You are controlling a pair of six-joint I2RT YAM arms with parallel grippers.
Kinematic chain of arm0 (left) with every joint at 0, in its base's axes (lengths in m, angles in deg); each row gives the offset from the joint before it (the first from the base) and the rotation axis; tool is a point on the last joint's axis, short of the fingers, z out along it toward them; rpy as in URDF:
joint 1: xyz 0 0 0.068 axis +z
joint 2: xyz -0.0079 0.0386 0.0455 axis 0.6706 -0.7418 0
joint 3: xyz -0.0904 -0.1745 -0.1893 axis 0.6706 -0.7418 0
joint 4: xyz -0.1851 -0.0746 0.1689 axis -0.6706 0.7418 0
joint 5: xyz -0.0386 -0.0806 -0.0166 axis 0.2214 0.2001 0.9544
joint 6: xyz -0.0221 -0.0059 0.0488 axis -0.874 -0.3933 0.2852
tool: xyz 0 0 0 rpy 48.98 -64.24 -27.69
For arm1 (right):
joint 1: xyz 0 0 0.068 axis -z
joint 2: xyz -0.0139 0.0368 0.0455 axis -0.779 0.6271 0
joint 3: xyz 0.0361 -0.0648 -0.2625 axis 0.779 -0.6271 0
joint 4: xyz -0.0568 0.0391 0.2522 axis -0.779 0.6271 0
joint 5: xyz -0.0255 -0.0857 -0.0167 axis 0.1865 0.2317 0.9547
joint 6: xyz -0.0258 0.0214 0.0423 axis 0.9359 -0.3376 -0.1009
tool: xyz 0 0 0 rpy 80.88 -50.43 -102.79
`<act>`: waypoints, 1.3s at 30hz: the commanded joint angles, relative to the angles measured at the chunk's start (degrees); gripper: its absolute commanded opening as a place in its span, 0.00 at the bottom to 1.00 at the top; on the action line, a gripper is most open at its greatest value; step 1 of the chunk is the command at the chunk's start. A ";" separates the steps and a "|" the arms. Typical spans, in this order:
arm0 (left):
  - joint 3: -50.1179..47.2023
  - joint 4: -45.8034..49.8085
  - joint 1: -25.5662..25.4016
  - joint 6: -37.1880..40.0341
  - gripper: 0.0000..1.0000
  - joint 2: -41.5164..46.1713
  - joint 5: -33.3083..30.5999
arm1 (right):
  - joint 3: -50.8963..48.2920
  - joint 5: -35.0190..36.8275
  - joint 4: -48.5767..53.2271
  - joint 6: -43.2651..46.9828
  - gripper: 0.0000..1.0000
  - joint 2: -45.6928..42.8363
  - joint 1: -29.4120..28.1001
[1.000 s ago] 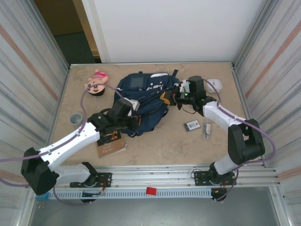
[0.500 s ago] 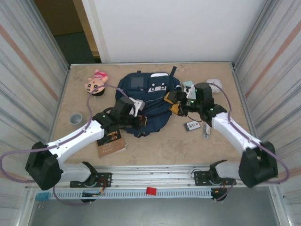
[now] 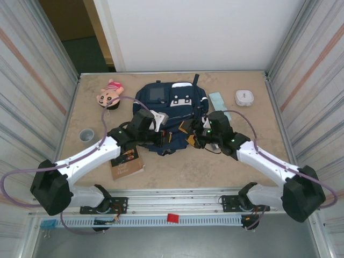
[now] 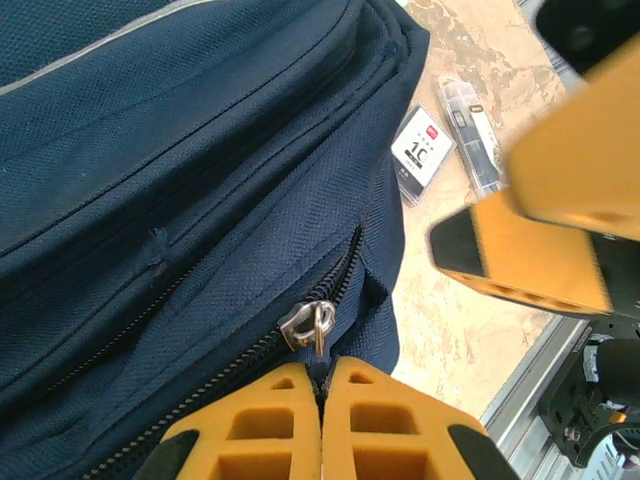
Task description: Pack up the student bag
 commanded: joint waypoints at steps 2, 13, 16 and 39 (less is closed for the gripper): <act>1.75 -3.77 -1.40 1.08 0.00 0.61 2.07 | 2.13 0.68 -5.93 -2.54 0.66 4.78 2.23; 0.86 -1.33 -2.75 3.28 0.00 1.01 0.12 | 6.86 -5.85 -0.76 6.89 0.07 10.84 7.69; -0.32 0.72 -1.11 2.94 0.00 2.86 -1.15 | 8.23 -10.52 4.94 14.47 0.00 10.07 12.47; -6.01 -3.88 3.37 9.59 0.00 11.39 7.67 | 11.18 -1.16 18.11 86.06 0.92 -9.18 8.43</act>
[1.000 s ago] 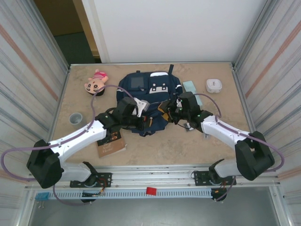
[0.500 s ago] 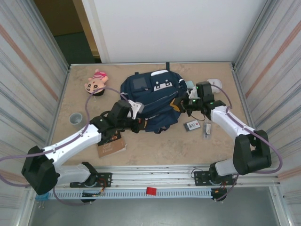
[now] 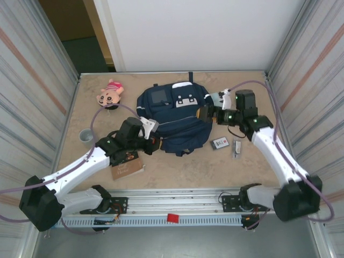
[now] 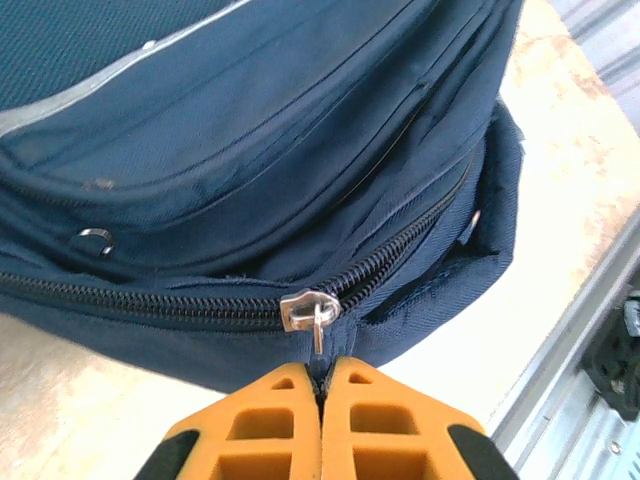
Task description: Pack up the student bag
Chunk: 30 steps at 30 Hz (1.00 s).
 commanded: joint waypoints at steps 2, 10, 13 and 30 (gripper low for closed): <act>3.44 -5.00 0.54 3.63 0.00 1.05 7.85 | -4.98 9.31 -5.34 31.57 0.92 -3.48 -11.51; 4.52 -4.67 0.50 4.29 0.00 0.62 10.36 | -1.30 3.59 -4.78 45.62 0.88 7.23 -18.03; 4.60 -4.59 0.50 4.58 0.00 0.93 10.13 | -0.39 -0.69 -2.47 48.58 0.86 10.26 -18.82; -0.28 -1.07 9.24 1.39 0.00 1.66 5.78 | 7.50 -5.26 9.06 66.59 0.00 9.32 -12.13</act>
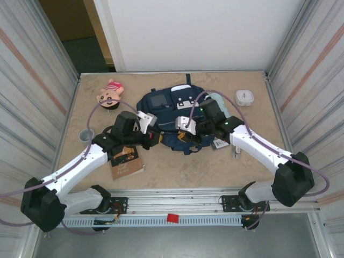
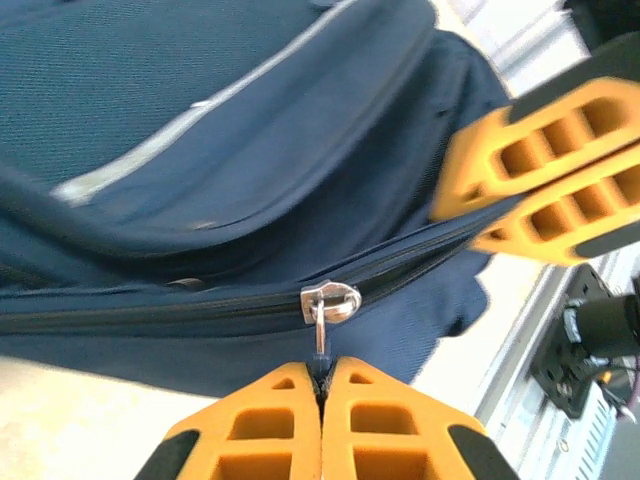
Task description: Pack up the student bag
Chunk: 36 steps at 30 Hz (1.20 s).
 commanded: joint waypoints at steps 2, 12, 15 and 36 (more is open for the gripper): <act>-3.77 -0.49 5.79 -1.43 0.00 2.15 -2.61 | 5.49 -5.64 4.82 8.01 0.00 -4.87 3.18; -1.50 -0.62 16.61 1.60 0.00 -9.96 -12.36 | 10.54 -15.17 6.67 7.31 0.00 -7.16 10.26; 1.47 -1.32 16.93 0.91 0.15 -11.66 -11.44 | 10.36 -15.15 4.84 5.84 0.00 -6.10 10.08; 3.26 12.13 16.86 -20.96 0.61 7.26 -10.69 | 13.55 -5.86 -11.84 -6.95 0.36 14.42 -1.48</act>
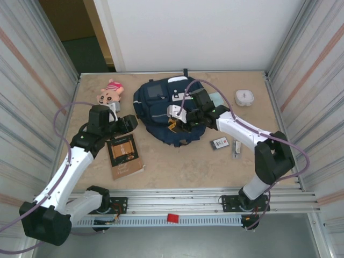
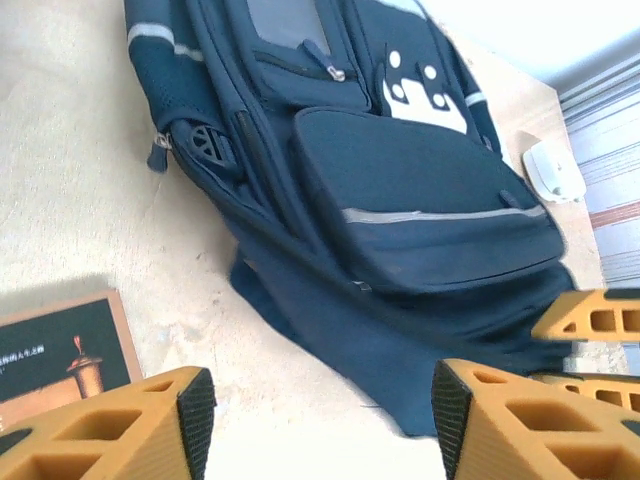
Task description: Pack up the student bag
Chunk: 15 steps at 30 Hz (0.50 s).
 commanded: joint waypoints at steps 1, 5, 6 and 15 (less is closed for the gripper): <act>-0.43 1.93 0.01 -3.62 0.61 0.01 0.74 | 3.72 -1.23 -3.11 -8.76 0.45 -2.13 -1.68; -0.63 -0.37 -0.18 -4.47 0.60 -1.95 2.36 | 4.83 0.60 -1.40 -25.24 0.61 -4.41 -1.04; -0.63 -1.19 -0.52 -4.63 0.60 -2.97 2.51 | 4.84 1.98 -1.41 -31.30 0.62 -4.47 -0.62; -0.19 -11.31 -6.17 -4.98 0.57 -15.89 1.14 | 0.18 12.01 -6.11 -68.09 0.46 4.78 4.16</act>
